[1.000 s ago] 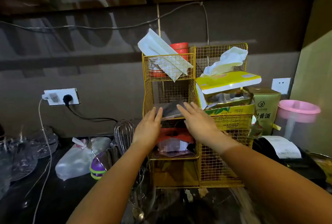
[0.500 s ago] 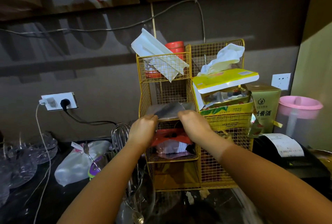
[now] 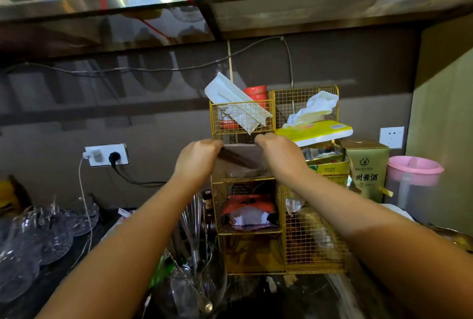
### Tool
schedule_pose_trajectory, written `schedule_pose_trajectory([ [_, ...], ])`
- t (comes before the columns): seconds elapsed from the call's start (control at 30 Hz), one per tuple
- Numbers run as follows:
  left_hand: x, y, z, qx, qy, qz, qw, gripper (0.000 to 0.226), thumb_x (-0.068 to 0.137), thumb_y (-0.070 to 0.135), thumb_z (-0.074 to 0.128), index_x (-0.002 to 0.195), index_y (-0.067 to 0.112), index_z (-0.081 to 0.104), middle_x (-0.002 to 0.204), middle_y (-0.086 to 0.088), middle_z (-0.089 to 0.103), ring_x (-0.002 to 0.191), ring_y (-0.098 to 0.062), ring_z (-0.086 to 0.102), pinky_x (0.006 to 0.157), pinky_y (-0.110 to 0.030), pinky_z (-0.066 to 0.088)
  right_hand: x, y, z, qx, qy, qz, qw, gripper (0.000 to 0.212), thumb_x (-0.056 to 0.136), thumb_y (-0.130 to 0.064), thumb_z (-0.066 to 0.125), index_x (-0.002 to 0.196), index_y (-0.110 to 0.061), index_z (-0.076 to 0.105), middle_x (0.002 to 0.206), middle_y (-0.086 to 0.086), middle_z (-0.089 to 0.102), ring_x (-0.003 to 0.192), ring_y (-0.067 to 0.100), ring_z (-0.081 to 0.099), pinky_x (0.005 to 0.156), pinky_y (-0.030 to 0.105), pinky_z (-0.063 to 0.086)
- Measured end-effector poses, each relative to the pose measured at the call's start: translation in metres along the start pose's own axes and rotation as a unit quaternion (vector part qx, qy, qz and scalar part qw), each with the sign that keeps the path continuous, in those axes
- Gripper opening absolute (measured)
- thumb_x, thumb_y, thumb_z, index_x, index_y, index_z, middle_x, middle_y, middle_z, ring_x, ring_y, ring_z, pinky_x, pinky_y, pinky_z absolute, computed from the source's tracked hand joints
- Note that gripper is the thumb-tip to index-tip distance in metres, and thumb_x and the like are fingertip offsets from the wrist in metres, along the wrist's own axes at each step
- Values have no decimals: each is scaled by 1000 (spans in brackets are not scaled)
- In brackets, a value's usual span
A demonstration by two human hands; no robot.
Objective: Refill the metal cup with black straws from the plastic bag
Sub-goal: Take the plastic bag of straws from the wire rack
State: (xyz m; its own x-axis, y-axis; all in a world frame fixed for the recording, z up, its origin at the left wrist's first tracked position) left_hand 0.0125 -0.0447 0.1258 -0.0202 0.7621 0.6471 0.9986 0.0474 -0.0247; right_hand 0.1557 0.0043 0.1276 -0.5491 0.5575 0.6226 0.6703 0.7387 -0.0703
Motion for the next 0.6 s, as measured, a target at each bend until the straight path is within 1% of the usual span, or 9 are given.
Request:
schedule_pose_trajectory([
  [0.1,-4,2,-30,13,32,9,999,24,76,-5,48,95,3,60,92,-21,66,88,-39,61,71,-44,47,1,-7,-17,21,40,-3,999,19,76,8,49,92,0,55,91,19,60,87,34,58,61,32,30],
  [0.17,-11,3,-48,17,47,12,999,24,73,-7,48,91,1,61,86,-24,64,82,-41,60,66,-43,46,-3,-15,-27,27,58,-7,998,17,78,5,50,92,-2,57,86,17,59,86,34,58,61,31,31],
  [0.23,-20,1,-63,21,61,11,998,22,69,-9,48,86,-1,61,82,-25,63,78,-43,59,64,-44,46,-8,-27,-35,32,66,-23,997,17,81,0,48,95,-3,58,92,20,62,89,35,58,62,31,32],
  [0.33,-39,-5,-83,39,66,2,997,21,68,-10,48,83,-3,60,84,-26,63,81,-43,59,67,-48,51,-18,-46,-44,53,79,-48,994,22,80,2,47,97,-3,59,98,24,64,93,37,58,69,36,44],
  [0.43,-62,-11,-101,47,53,-14,997,31,71,-9,49,97,1,63,95,-28,64,92,-45,58,78,-52,50,-25,-63,-45,83,72,-67,992,21,79,2,46,93,-1,61,95,26,65,91,38,59,75,39,49],
  [0.47,-71,-13,-106,49,44,-17,998,33,72,-9,49,101,2,62,98,-29,64,94,-45,57,81,-52,49,-28,-69,-44,98,67,-75,990,19,78,2,47,91,-1,61,93,27,65,89,38,59,76,42,50],
  [0.53,-91,-17,-116,51,23,-20,998,30,75,-7,49,100,0,63,98,-29,65,94,-44,58,83,-52,49,-36,-82,-40,127,48,-96,986,17,79,1,49,88,1,62,90,27,66,87,37,60,77,45,50],
  [0.6,-114,-18,-124,38,-5,-32,999,23,80,-3,50,98,-1,63,96,-29,66,92,-42,59,83,-50,49,-47,-95,-35,154,22,-118,981,15,82,-1,51,90,1,63,92,24,68,90,34,61,81,42,49],
])
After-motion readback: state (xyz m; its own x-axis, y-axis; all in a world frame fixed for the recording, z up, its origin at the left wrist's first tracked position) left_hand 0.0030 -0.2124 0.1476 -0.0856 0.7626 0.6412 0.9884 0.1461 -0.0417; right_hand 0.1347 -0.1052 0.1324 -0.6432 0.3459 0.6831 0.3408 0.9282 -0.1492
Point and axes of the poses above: each hand's wrist, its own x-axis towards the middle knuckle, its own z-axis out of the palm, y = z × x, the point moved 3 cm from there along x, towards the middle knuckle
